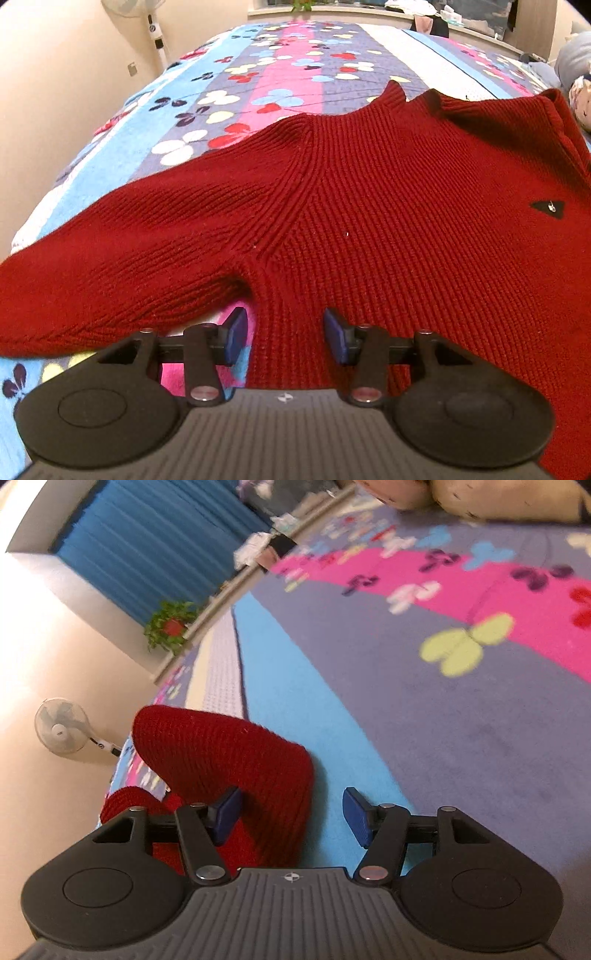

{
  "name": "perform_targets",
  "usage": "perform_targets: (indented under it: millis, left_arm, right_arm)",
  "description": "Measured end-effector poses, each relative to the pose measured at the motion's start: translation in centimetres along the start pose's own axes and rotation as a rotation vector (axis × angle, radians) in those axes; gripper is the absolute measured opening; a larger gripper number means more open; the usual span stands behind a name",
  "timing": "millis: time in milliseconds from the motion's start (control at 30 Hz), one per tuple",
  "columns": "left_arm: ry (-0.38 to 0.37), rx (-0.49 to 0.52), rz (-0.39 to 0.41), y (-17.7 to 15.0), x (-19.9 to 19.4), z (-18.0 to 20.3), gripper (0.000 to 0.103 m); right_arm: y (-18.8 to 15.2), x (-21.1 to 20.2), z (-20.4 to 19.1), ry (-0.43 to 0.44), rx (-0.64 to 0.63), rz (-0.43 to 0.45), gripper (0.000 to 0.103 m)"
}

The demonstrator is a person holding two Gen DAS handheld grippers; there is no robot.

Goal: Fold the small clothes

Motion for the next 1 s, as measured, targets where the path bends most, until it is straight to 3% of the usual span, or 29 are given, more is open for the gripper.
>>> perform_targets:
  millis: [67, 100, 200, 267, 300, 367, 433, 500, 567, 667, 733, 833, 900, 1000]
  left_arm:
    - [0.013, 0.013, 0.008, 0.1, 0.1, 0.2, 0.052]
    - [0.015, 0.015, 0.01, 0.1, 0.1, 0.3, 0.052]
    - [0.011, 0.005, 0.005, 0.2, 0.1, 0.1, 0.052]
    - [0.016, 0.003, 0.004, 0.2, 0.1, 0.2, 0.052]
    - [0.019, 0.006, 0.005, 0.1, 0.0, 0.2, 0.052]
    - [0.022, 0.008, 0.007, 0.1, -0.1, 0.3, 0.052]
    - [0.015, 0.004, 0.007, 0.0, -0.1, 0.2, 0.052]
    - [0.009, -0.001, 0.006, 0.0, -0.1, 0.0, 0.052]
    - [0.008, -0.003, 0.001, 0.1, -0.2, -0.1, 0.052]
    - [0.006, -0.007, -0.006, 0.2, -0.2, -0.1, 0.052]
    - [0.005, -0.007, -0.01, 0.3, -0.1, -0.1, 0.052]
    - [0.007, 0.001, -0.01, 0.4, -0.1, -0.1, 0.052]
    - [0.007, 0.003, -0.011, 0.4, 0.0, -0.1, 0.052]
    - [0.009, 0.003, -0.013, 0.4, 0.0, 0.0, 0.052]
  right_arm:
    - [0.3, -0.1, -1.2, 0.034, -0.054, 0.005, 0.036]
    - [0.4, -0.4, -1.8, 0.033, -0.089, 0.027, 0.022]
    - [0.4, -2.5, -5.1, 0.021, -0.228, 0.127, 0.014]
    - [-1.1, -4.3, -9.7, 0.013, -0.418, 0.208, 0.0]
    - [-2.5, -5.2, -12.4, 0.049, -0.535, 0.239, 0.0]
    - [-6.4, -6.1, -17.4, 0.161, -0.763, 0.2, 0.0]
    - [-10.5, -4.6, -20.0, 0.233, -0.888, 0.024, 0.0]
    - [-13.3, -2.5, -19.6, 0.147, -0.921, -0.043, 0.0]
    - [-13.3, -1.2, -17.8, 0.056, -0.833, -0.056, 0.0]
    - [-10.0, -2.4, -14.7, 0.019, -0.63, 0.047, 0.015]
    - [-7.0, -4.2, -12.5, -0.017, -0.505, 0.175, 0.044]
    - [-2.9, -5.9, -8.4, -0.088, -0.299, 0.307, 0.061]
    - [-0.6, -5.5, -5.0, -0.096, -0.135, 0.289, 0.064]
    - [1.2, -2.9, -0.1, -0.037, 0.073, 0.137, 0.067]
Point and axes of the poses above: each gripper's, at about its wrist camera, not at the fingertips, and x roughly the way its jaws point, z to its right, y to its top, the point moved 5 cm from there along x, roughly the way its jaws point, and after that the axes turned 14 degrees about -z, right-handed, at the moved point
